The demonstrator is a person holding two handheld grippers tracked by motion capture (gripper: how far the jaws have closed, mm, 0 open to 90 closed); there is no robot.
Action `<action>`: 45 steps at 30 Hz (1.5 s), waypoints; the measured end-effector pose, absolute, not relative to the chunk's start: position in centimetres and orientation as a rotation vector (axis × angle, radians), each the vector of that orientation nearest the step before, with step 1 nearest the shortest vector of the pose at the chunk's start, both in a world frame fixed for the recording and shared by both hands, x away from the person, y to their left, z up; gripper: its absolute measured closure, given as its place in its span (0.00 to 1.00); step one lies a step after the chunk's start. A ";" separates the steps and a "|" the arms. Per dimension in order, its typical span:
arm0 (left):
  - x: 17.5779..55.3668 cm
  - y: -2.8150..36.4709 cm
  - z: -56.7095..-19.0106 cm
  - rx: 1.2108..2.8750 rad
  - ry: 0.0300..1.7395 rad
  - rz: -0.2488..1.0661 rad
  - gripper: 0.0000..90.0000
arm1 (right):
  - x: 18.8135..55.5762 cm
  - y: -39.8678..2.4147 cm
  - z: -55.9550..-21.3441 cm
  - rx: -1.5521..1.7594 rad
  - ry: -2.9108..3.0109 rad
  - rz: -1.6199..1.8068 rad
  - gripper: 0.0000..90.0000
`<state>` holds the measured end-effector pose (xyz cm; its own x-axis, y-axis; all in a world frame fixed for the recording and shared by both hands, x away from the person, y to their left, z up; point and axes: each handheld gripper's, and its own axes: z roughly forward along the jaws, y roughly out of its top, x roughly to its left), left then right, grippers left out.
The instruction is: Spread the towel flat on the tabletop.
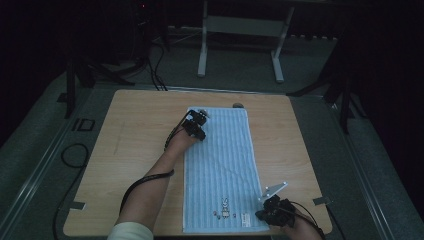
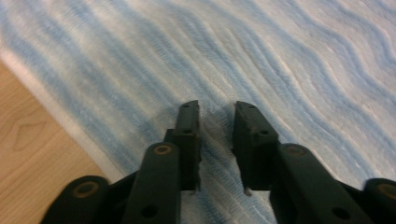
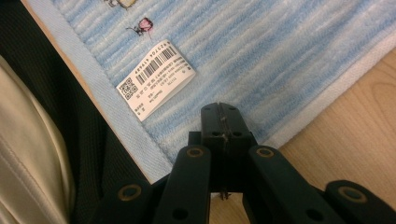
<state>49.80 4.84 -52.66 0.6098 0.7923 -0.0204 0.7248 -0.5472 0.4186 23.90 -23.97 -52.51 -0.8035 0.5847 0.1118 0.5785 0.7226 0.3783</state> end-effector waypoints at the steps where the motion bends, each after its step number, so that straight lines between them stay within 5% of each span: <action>1: 49.9 4.7 -52.7 2.447 1.213 0.242 0.75 | 23.9 -24.1 -52.5 0.989 2.901 0.639 1.00; 10: 46.7 5.5 -50.5 2.428 1.128 0.243 0.67 | 25.1 -24.7 -50.9 0.981 2.861 0.701 0.97; 19: 39.6 7.6 -48.3 2.407 0.994 0.149 0.63 | 29.0 -25.0 -49.2 1.011 2.770 0.693 0.97; 28: 32.4 7.4 -50.9 2.457 0.864 0.029 0.63 | 29.0 -23.2 -50.7 0.955 2.835 0.638 0.96; 45: 30.3 8.3 -53.0 2.498 0.848 0.007 0.63 | 27.2 -23.6 -52.5 0.988 2.872 0.619 0.95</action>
